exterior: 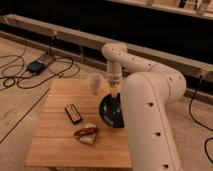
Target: Pick up the ceramic bowl
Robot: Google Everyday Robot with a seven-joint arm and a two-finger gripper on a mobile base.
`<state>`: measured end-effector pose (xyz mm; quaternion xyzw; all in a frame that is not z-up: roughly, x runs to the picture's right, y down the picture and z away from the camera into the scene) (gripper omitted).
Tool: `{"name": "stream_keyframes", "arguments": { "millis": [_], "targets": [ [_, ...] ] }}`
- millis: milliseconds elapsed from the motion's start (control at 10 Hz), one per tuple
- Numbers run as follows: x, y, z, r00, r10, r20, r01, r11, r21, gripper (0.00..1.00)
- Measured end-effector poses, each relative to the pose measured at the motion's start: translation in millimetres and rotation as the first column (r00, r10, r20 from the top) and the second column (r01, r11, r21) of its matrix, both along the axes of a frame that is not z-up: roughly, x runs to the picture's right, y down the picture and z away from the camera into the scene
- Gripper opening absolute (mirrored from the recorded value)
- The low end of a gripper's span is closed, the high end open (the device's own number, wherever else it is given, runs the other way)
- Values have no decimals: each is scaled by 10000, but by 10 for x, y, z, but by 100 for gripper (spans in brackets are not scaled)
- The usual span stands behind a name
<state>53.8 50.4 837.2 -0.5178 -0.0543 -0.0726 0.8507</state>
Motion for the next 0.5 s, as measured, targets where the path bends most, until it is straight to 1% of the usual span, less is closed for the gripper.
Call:
{"name": "stream_keyframes", "arguments": {
  "millis": [200,500],
  "targets": [
    [-6,13,-32,10000,79,-35,-79,9999,106,0],
    [-4,15,-31,10000,80,-39,-79,9999,105,0]
  ]
}}
